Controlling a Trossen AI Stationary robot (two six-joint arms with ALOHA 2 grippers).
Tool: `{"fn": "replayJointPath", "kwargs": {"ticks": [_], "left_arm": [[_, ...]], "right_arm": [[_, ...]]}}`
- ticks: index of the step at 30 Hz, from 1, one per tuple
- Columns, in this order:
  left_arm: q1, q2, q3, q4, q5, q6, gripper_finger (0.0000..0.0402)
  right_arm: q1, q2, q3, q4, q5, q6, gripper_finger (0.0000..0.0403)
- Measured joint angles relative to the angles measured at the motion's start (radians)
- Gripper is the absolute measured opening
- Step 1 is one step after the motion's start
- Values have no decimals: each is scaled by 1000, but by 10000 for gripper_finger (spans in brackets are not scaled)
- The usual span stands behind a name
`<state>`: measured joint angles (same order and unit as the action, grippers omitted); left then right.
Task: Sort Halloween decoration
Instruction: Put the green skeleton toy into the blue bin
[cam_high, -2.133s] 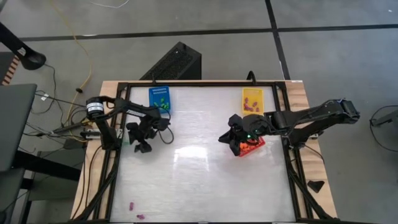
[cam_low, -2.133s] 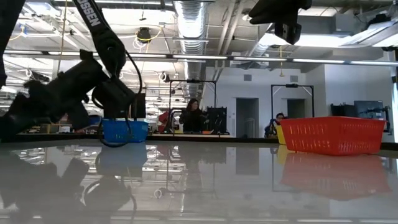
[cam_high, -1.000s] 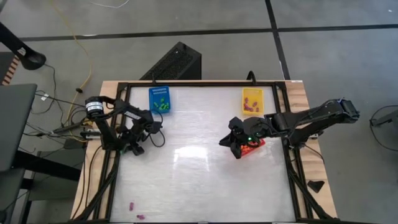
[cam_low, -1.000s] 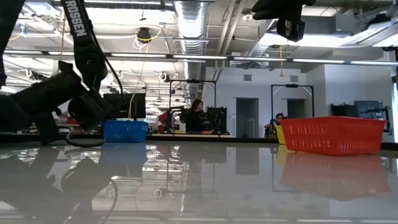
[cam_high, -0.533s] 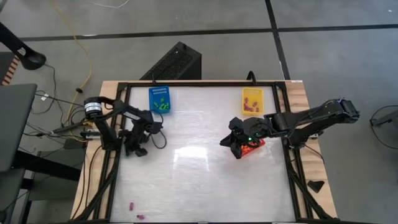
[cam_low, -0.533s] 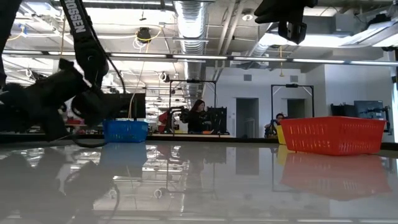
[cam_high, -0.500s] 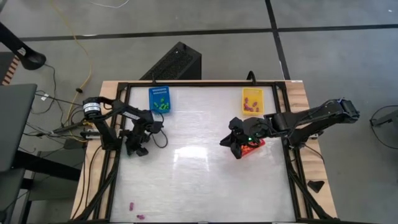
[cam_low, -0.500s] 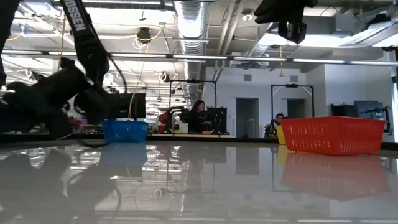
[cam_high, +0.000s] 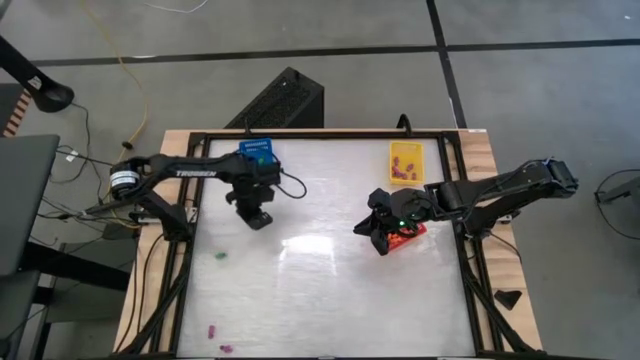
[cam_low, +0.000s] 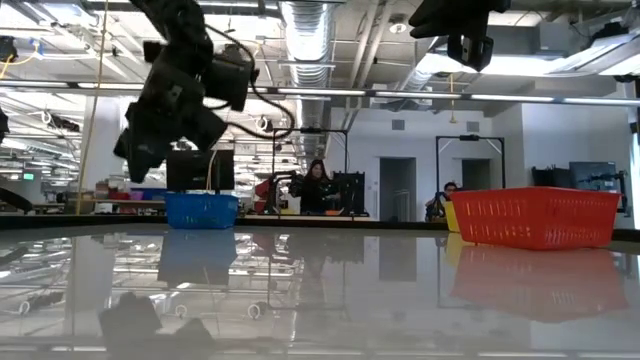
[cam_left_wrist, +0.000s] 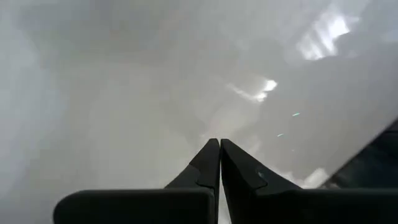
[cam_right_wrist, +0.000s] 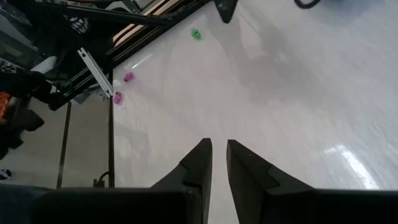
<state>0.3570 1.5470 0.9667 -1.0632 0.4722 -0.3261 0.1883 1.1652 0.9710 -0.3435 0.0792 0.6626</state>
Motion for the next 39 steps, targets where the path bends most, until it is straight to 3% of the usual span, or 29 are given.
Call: {"fn": "replayJointPath", "kwargs": {"ticks": [7, 12, 17, 21, 29, 39], "left_arm": [[-101, -1, 43, -144, -35, 74, 27], [-203, 10, 43, -187, -151, 66, 103], [-256, 9, -15, -149, -126, -15, 184], [-283, 31, -108, -159, -111, -36, 222], [-315, 76, -256, -137, -28, -46, 231], [-396, 75, -291, 27, -8, -167, 231]], "right_arm": [[1, 0, 0, 0, 0, 0, 82], [2, 0, 0, 0, 0, 0, 82], [2, 0, 0, 0, 0, -8, 82], [2, 0, 0, 0, 0, -17, 82], [1, 0, 0, 0, 0, -16, 82], [1, 0, 0, 0, -1, -1, 82]]}}
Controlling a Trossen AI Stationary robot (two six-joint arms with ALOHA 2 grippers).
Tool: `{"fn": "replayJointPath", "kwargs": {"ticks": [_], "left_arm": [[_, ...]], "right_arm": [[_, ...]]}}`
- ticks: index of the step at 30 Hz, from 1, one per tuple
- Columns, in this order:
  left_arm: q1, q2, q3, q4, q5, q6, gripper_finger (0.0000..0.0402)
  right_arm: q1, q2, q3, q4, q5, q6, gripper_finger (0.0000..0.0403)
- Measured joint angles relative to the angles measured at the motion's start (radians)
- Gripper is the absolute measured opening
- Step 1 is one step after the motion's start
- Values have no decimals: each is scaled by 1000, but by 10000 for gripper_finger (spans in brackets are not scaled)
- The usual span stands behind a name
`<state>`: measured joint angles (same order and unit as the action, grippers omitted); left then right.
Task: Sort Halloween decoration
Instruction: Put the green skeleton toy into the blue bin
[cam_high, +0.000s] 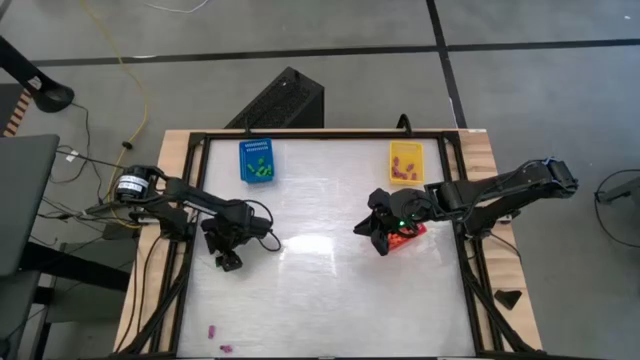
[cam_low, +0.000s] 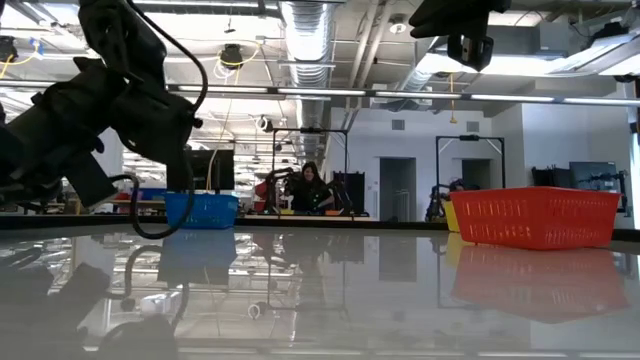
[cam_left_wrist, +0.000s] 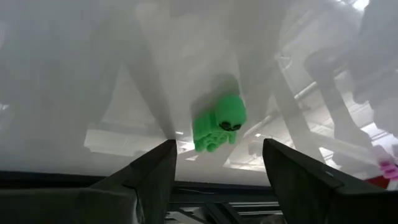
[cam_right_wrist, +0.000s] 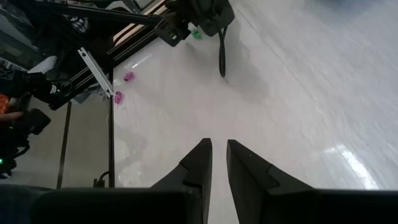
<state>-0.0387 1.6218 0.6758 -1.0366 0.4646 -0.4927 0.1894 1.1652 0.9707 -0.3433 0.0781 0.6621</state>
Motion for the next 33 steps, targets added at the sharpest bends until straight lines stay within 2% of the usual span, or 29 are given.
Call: {"fn": "replayJointPath", "kwargs": {"ticks": [12, 24, 28, 33], "left_arm": [[-15, -2, 0, 120, -59, -128, 231], [-16, -3, 0, 144, -115, -173, 227], [-15, -3, 0, 148, -113, -189, 195], [-14, -3, 0, 148, -110, -188, 109]], "right_arm": [[0, 0, 0, 0, -2, 12, 82], [0, 0, 0, 1, -4, 12, 82], [0, 0, 0, 7, -4, 11, 82], [0, 0, 0, 40, -4, 11, 82]]}}
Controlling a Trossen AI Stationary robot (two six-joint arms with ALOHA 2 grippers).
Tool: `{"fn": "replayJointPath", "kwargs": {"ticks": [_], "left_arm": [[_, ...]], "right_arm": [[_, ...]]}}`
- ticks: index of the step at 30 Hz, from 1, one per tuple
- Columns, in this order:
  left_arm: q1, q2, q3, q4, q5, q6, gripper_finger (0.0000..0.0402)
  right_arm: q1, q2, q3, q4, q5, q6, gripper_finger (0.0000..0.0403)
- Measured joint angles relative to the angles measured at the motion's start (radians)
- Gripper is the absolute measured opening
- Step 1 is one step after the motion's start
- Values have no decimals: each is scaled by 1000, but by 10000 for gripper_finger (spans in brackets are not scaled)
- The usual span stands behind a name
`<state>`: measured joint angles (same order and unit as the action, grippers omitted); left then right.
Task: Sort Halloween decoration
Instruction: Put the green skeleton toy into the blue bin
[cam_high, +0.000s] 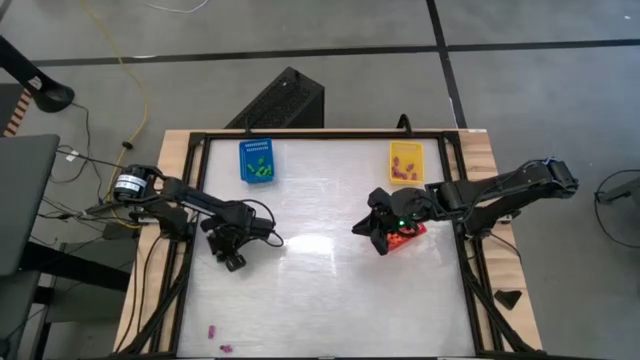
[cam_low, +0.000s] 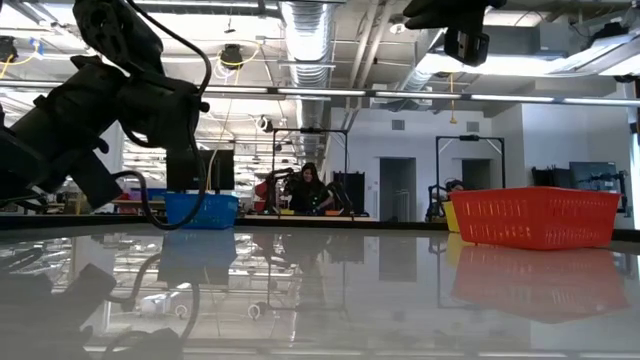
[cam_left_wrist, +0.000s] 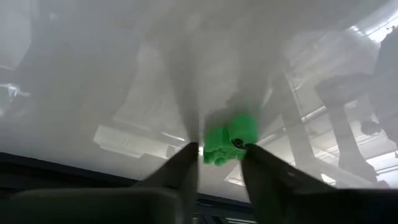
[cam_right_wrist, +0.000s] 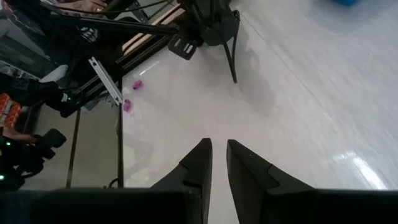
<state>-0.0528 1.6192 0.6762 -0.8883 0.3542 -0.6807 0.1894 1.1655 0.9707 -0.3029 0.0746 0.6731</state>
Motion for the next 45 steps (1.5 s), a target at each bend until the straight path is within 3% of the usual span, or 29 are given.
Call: {"fn": "replayJointPath", "kwargs": {"ticks": [5, 16, 24, 35, 45], "left_arm": [[0, 0, 0, -2, 6, 43, 15], [34, -7, 40, 11, 17, 124, 2], [88, -108, 118, 371, -94, 92, 0], [322, -240, 117, 698, -200, 95, 0], [606, -295, 117, 508, -156, 217, 0]], "right_arm": [[0, 0, 0, 1, 0, 0, 82], [0, 0, 0, 0, 2, -11, 82], [0, 0, 0, -3, 2, -8, 82], [0, 0, 0, -5, -24, 4, 82], [-4, 0, 0, -7, -24, 15, 82]]}}
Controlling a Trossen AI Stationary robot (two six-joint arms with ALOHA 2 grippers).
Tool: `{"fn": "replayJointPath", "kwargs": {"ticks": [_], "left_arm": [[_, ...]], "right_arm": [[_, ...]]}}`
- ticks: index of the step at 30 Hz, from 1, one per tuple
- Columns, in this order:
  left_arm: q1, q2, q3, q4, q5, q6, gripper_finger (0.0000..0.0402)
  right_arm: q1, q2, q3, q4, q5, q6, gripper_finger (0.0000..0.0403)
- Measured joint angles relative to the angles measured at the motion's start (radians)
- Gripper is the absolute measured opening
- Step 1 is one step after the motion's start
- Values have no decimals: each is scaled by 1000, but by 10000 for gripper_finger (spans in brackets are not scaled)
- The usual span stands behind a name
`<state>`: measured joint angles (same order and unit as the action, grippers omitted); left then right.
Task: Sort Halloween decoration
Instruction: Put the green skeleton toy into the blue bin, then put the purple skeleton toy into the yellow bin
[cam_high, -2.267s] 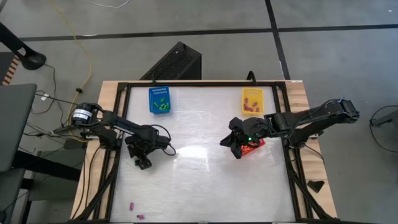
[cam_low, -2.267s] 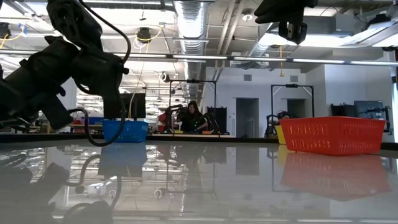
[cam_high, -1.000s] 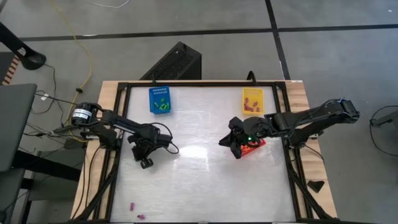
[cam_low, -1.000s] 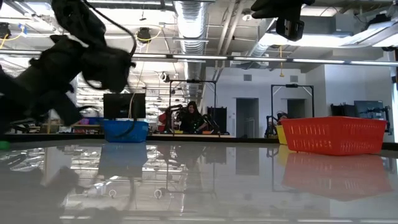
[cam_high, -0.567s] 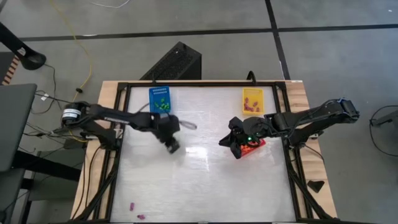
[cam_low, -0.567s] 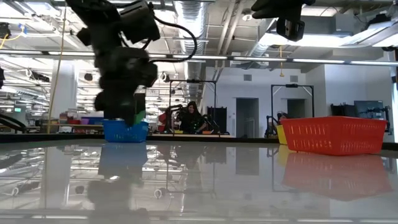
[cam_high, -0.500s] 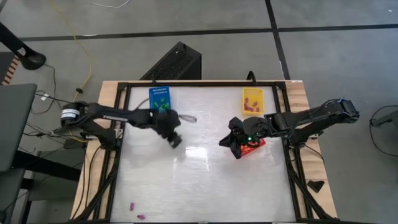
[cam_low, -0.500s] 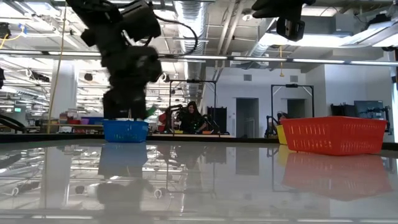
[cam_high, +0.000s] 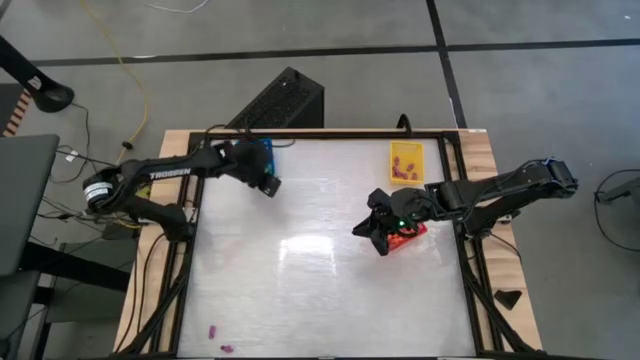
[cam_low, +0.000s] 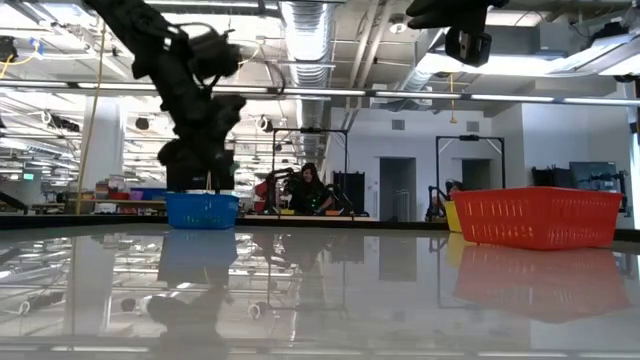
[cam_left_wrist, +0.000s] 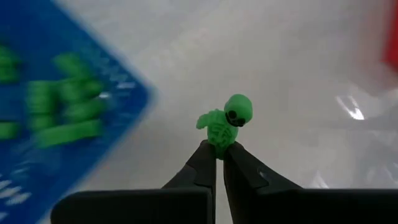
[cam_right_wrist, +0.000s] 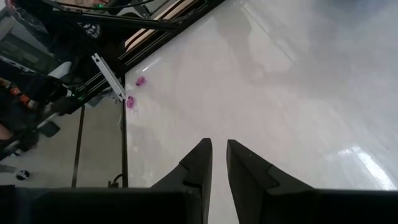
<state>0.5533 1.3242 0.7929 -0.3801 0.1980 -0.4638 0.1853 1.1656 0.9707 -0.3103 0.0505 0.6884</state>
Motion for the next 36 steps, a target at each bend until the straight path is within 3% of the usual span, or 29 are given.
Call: {"fn": "replayJointPath", "kwargs": {"ticks": [13, 19, 27, 31, 36], "left_arm": [[178, 86, -1, -3, -28, 86, 0], [226, 75, -1, 76, 28, 81, 0], [280, 76, -1, -7, -149, 115, 2], [287, 76, -1, 8, -113, 197, 30], [287, 76, -1, 0, -71, 207, 106]], "right_arm": [[-19, 0, 0, 0, -1, 19, 82], [-43, 0, 0, -8, -1, 18, 82], [-84, 0, 0, -3, -1, 18, 82], [-91, 0, 0, -3, -1, 17, 82], [-91, 0, 0, -3, -1, 18, 82]]}}
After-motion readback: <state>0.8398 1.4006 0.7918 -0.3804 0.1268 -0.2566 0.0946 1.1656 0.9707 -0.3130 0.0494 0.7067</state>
